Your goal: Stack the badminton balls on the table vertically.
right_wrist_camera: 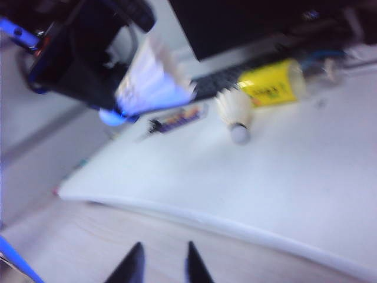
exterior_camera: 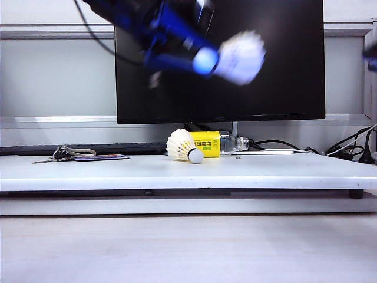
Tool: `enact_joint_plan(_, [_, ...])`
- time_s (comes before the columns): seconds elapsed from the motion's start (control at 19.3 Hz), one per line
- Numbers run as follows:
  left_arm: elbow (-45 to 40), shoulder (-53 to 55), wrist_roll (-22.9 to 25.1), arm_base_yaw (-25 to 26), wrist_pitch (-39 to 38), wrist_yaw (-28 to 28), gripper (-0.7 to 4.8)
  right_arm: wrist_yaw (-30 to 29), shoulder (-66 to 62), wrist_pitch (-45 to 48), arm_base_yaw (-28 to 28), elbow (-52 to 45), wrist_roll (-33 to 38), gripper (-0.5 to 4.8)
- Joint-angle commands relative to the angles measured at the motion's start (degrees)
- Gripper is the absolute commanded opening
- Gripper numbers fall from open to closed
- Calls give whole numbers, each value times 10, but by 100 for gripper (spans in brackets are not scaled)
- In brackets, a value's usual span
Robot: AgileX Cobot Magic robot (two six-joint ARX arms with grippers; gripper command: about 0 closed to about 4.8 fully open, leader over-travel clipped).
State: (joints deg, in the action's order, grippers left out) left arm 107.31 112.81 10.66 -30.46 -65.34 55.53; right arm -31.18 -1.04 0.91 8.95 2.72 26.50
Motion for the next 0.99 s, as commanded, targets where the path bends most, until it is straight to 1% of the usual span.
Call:
enact_joint_plan(0.05, [3,-2,0,-4,51,98,129,-7,0,48,0,1,27,86])
enact_joint_plan(0.16, [3,-2,1,-8,66,99,129,-1,-1,63,0,1,42,86])
enact_joint_plan(0.21, [1,-2,1,-14,85,99,129,11,-1,79,0,1,59,86])
enact_joint_plan(0.36, [-2,-2,22,-32,120,98,129,35,-2,111,0,1,85,88])
enact_joint_plan(0.47, [-2,-2,26,-47,147,91,129,43,-2,119,0,1,100,122])
enact_joint_plan(0.57, [-2,-1,23,-63,168,75,129,42,-2,120,0,1,100,122])
enact_joint_plan(0.68, [-2,6,-8,-77,184,72,129,27,-2,129,1,1,96,122])
enact_joint_plan(0.83, [-2,27,-66,-90,204,73,129,-33,-5,118,1,2,19,129])
enact_joint_plan(0.99, [-2,50,-108,-94,213,74,129,-35,-16,86,1,2,-37,182])
